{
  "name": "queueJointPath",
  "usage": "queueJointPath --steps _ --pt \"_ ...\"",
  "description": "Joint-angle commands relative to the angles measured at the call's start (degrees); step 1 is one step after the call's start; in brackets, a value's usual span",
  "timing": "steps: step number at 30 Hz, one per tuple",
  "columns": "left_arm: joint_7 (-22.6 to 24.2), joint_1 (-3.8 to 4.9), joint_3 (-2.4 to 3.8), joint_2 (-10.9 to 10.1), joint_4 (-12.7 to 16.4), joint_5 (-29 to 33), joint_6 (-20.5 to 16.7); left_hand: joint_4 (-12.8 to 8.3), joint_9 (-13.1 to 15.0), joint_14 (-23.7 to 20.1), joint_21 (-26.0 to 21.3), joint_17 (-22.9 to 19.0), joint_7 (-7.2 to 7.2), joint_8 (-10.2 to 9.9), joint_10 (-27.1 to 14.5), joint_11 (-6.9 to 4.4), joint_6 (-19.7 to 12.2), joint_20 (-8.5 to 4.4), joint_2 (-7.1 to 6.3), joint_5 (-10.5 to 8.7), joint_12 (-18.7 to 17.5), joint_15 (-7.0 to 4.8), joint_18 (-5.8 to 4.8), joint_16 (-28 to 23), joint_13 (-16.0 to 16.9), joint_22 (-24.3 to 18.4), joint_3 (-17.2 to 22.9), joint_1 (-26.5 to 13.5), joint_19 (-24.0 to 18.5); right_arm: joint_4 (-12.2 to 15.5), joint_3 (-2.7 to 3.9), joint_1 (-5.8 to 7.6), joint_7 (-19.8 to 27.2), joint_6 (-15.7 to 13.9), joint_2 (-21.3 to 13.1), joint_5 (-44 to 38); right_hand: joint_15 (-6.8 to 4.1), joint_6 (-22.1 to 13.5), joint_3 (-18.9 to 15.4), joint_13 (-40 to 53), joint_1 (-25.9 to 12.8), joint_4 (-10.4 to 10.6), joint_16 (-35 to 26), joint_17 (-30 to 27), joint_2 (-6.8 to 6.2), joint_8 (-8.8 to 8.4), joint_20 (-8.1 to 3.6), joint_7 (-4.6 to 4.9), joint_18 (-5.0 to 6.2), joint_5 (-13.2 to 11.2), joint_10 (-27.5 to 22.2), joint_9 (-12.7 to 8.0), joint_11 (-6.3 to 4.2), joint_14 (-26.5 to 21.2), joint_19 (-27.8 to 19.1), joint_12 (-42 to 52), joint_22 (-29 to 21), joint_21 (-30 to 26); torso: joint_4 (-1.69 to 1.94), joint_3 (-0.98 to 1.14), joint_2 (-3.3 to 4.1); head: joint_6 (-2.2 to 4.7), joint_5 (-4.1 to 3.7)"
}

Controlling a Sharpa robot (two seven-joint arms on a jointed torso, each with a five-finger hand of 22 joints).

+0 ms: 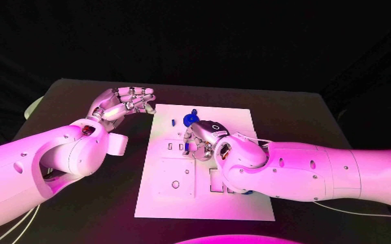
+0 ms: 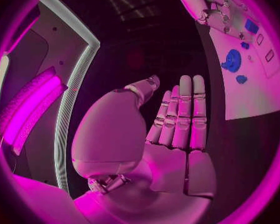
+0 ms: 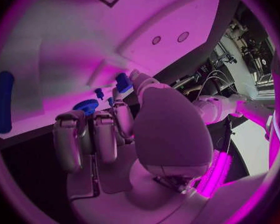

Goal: Assemble the parts on the task board

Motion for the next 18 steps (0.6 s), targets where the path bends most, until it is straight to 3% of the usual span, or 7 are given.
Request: queueJointPath --steps 1,2,8,13,16,17,18 --pt "0.3 0.05 0.04 0.1 0.1 0.1 0.9 0.3 0.0 -0.3 0.3 0.1 0.54 -0.2 -0.2 0.04 -0.5 0.01 0.12 0.19 0.0 0.04 0.33 0.3 0.0 0.1 -0.1 -0.5 -0.4 0.0 -0.02 -0.08 1.1 -1.4 0.1 -0.6 0.38 -0.7 -1.6 2.8 -1.1 0.1 -0.2 13.3 0.18 -0.45 0.42 0.07 -0.82 -1.4 -0.7 -0.3 0.07 5.5 6.0 -0.5 15.1 0.3 -0.01 -0.02 0.02 0.05 -0.09" --pt "0.3 0.05 0.04 0.1 0.1 0.1 0.9 0.3 0.0 -0.4 0.4 0.1 0.53 -0.2 -0.2 0.03 -0.5 0.04 0.14 0.19 0.0 0.03 0.37 0.3 0.0 0.1 -0.1 -0.5 -0.5 0.1 -0.02 -0.09 1.1 -1.7 0.1 -0.6 0.38 -0.7 -1.6 2.8 -1.1 0.1 -0.2 13.3 0.18 -0.45 0.42 0.07 -0.82 -1.4 -0.7 -0.3 0.07 5.5 6.0 -0.5 15.1 0.3 -0.03 -0.01 0.01 0.10 -0.11" --pt "-0.1 0.05 0.04 0.1 -0.2 -0.2 0.9 0.2 0.0 -0.4 0.4 0.1 0.53 -0.2 -0.3 0.04 -0.5 0.05 0.09 0.18 0.0 0.04 0.37 0.3 0.0 0.1 -0.1 -0.6 -0.5 0.6 -0.02 -0.12 1.9 -4.6 -0.5 -0.8 0.52 -1.1 -9.0 2.2 -3.3 0.3 -0.4 13.2 1.46 -0.32 0.60 0.17 -0.82 -3.6 -1.2 -0.9 0.21 5.5 6.0 -1.2 15.1 0.3 -0.03 0.04 0.03 0.21 -0.18" --pt "-1.8 0.05 0.04 0.5 -0.9 -1.9 0.6 0.5 0.1 2.3 2.2 1.8 0.28 -0.2 1.5 -0.46 -0.5 -0.11 -0.19 0.22 1.2 -0.56 0.76 3.5 0.6 1.1 -0.9 -1.6 0.8 2.2 0.09 -0.05 5.8 -8.8 -2.7 1.2 0.52 -1.1 -9.5 2.2 -3.4 0.3 -0.4 13.1 1.67 -0.27 0.61 0.17 -0.82 -3.3 -1.1 -1.0 0.21 5.5 6.0 -1.1 15.1 0.3 -0.18 0.16 -0.10 0.30 -0.11" --pt "-4.1 0.06 0.03 0.9 -1.8 -3.7 0.4 2.1 0.3 4.8 5.2 5.6 -0.73 0.0 5.1 -1.75 -0.2 -0.96 -0.35 0.30 5.2 -1.66 0.81 10.1 2.5 2.7 -2.3 -3.8 2.9 3.1 0.27 0.68 14.0 -11.0 -4.9 7.4 0.51 -1.1 -9.7 2.3 -2.7 0.2 -0.5 13.1 2.06 -0.20 0.61 0.17 -0.82 -2.5 -1.0 -1.1 0.19 5.5 6.0 -0.9 15.1 0.3 -0.38 0.17 -0.18 0.42 -0.09" --pt "-5.2 0.06 0.03 1.0 -2.1 -4.5 0.4 2.4 0.7 6.0 6.4 7.2 -1.34 0.9 7.9 -2.59 1.0 -1.41 -0.59 0.36 8.3 -2.28 0.86 13.0 4.2 3.4 -3.1 -4.4 3.8 3.3 0.32 1.08 17.1 -11.3 -5.8 9.7 0.52 -1.1 -9.4 2.1 -1.6 0.2 -0.8 12.5 2.58 -0.09 0.61 0.18 -0.82 -0.8 -1.4 -1.1 0.22 5.3 6.0 -1.3 15.1 0.3 -0.47 0.20 -0.19 0.51 -0.14" --pt "-6.4 0.07 0.03 1.1 -2.5 -5.4 0.6 2.8 1.4 6.6 8.8 10.1 -2.16 2.4 8.0 -3.40 1.9 -2.25 -0.59 0.31 12.5 -3.04 0.75 17.8 7.2 4.8 -4.1 -4.9 4.9 3.5 0.36 1.51 19.9 -11.5 -6.6 11.8 0.51 -1.0 -9.2 2.0 -0.9 0.1 -0.9 12.3 2.83 0.07 0.60 0.18 -0.82 0.4 -1.5 -1.2 0.19 5.3 6.0 -1.4 15.1 0.3 -0.62 0.26 -0.22 0.55 -0.07"
